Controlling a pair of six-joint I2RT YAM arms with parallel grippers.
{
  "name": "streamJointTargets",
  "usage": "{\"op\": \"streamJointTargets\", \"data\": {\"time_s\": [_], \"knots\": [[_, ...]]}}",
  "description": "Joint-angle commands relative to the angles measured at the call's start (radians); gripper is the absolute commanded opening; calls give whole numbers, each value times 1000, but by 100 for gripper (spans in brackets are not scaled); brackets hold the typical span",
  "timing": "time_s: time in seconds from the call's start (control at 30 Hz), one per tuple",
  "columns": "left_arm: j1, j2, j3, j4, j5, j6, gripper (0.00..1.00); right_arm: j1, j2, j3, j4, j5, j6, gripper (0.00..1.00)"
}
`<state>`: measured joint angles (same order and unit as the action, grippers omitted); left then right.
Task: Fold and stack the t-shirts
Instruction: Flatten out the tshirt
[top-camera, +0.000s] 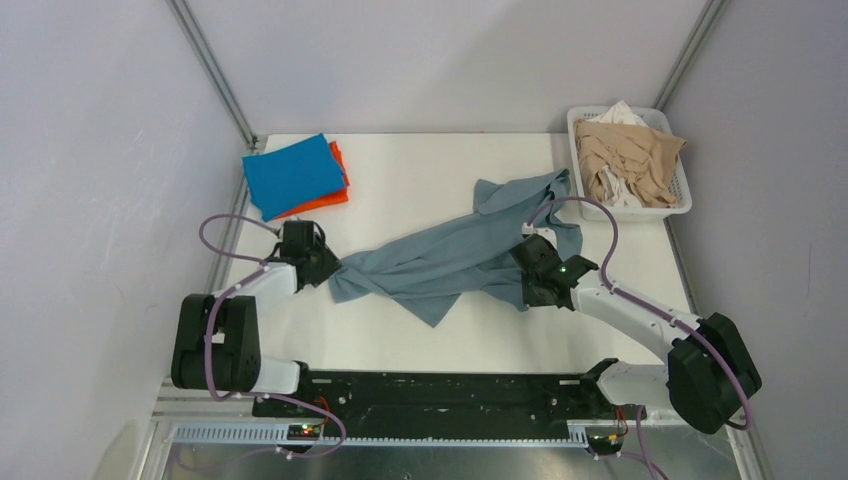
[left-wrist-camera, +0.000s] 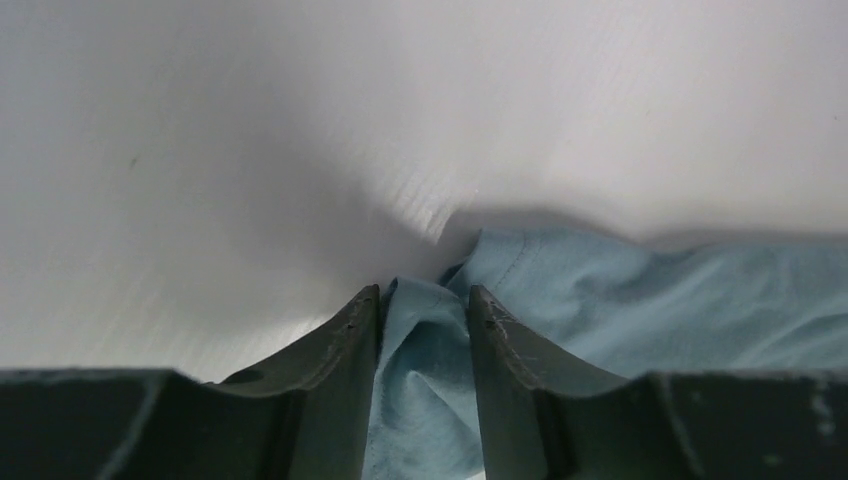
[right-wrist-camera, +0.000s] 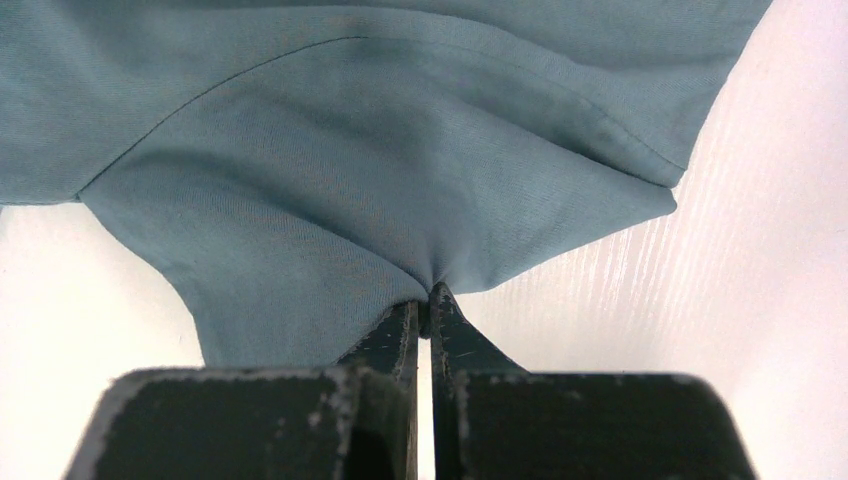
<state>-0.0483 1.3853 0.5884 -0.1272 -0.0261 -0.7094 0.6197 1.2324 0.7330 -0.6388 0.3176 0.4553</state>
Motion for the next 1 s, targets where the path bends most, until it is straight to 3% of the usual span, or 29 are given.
{"op": "streamJointTargets", "data": {"time_s": [0.0, 0.13, 0.23, 0.43, 0.67, 0.97], "knots": [[-8, -1, -21, 33, 74, -23, 39, 0, 2, -1, -9, 30, 3, 0], [-12, -3, -26, 37, 66, -29, 21, 2, 6, -1, -7, 35, 6, 0], [-12, -30, -30, 36, 40, -27, 2, 3, 6, -4, -6, 38, 6, 0], [-13, -167, -42, 15, -47, -8, 0, 1, -29, 1, -8, 71, 12, 0], [-40, -489, -64, 0, -93, 4, 0, 0, -168, 57, -3, 104, 7, 0], [-83, -815, 141, -29, -98, 35, 0, 12, -413, 301, 127, 134, -187, 0]]}}
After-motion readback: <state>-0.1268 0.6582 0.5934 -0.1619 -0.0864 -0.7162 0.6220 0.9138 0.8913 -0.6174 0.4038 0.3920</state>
